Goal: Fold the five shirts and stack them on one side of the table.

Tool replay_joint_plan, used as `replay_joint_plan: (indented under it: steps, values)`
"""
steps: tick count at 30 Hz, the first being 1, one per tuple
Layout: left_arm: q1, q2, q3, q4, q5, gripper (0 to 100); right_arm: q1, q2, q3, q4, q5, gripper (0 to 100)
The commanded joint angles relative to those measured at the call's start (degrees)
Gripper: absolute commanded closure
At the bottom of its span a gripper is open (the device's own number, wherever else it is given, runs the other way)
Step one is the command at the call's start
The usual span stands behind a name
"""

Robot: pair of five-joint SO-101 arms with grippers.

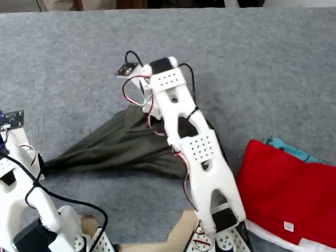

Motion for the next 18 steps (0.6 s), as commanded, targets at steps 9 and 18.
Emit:
replay_joint_plan:
  steps: [9,18]
  values:
    - [0.3,-1.7,-0.2,-0.6,-0.2,98,4.8,-2.9,-2.9,1.4,-2.5,99.3]
    - [0.6,-1.7,-0.2,-0.7,-0.1,98,10.9,-14.7,-4.0,1.1,-2.5,99.4]
